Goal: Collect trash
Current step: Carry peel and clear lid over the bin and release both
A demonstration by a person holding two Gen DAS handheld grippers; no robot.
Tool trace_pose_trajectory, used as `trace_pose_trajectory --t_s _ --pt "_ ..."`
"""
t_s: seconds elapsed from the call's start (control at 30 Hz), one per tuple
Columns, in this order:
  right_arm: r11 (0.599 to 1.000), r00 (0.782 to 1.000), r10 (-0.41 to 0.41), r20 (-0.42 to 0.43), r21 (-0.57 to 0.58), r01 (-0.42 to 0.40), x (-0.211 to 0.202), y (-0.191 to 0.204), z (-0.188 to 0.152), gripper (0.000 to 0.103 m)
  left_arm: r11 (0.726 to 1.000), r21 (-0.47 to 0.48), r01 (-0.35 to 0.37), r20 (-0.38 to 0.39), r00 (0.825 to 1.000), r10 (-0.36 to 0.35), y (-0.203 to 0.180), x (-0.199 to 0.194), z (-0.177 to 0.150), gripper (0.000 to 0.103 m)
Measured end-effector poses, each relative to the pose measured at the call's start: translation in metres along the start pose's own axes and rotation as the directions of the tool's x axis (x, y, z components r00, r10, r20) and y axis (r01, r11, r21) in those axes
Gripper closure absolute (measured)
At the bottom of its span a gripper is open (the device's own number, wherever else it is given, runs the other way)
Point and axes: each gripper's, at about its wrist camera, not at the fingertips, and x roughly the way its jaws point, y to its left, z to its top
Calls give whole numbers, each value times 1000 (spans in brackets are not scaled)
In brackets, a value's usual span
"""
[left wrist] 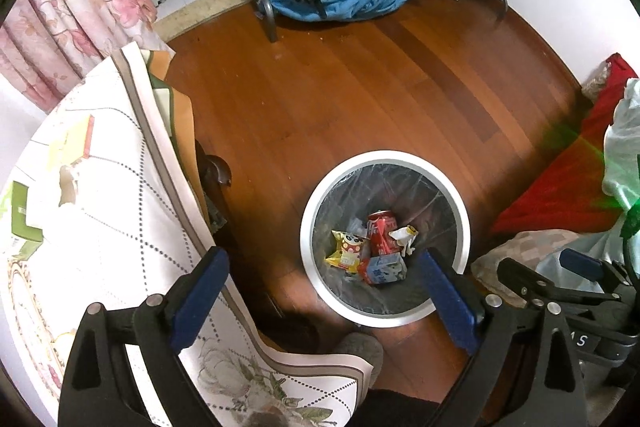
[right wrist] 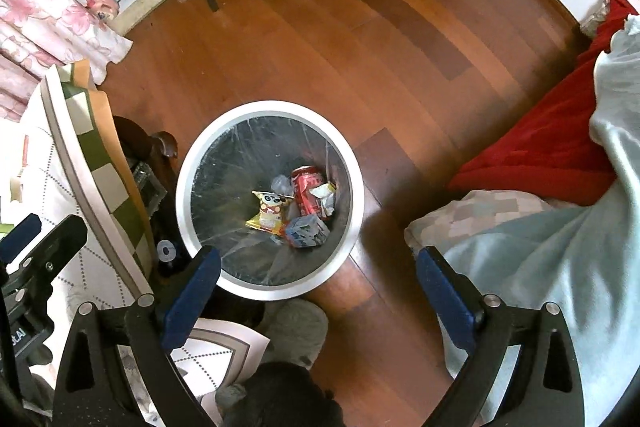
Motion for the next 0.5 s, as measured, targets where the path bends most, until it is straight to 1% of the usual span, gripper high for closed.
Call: trace_pose_trajectory --t_s 0.17,0.27,0.37,0.5 --pt "1000 999 -1 43 1 1 -31 2 -8 3 1000 -10 7 31 999 -7 3 -22 -1 6" --pt "1000 997 6 75 6 -7 -52 2 -12 3 1000 -18 6 62 998 -5 6 -41 -1 6" --pt "1000 993 22 117 11 -24 -80 4 -15 3 1000 -29 3 102 995 0 12 -65 -1 6" --pt "998 980 64 190 -6 -64 -126 19 -19 3 998 -58 -25 162 986 34 32 -103 -4 6"
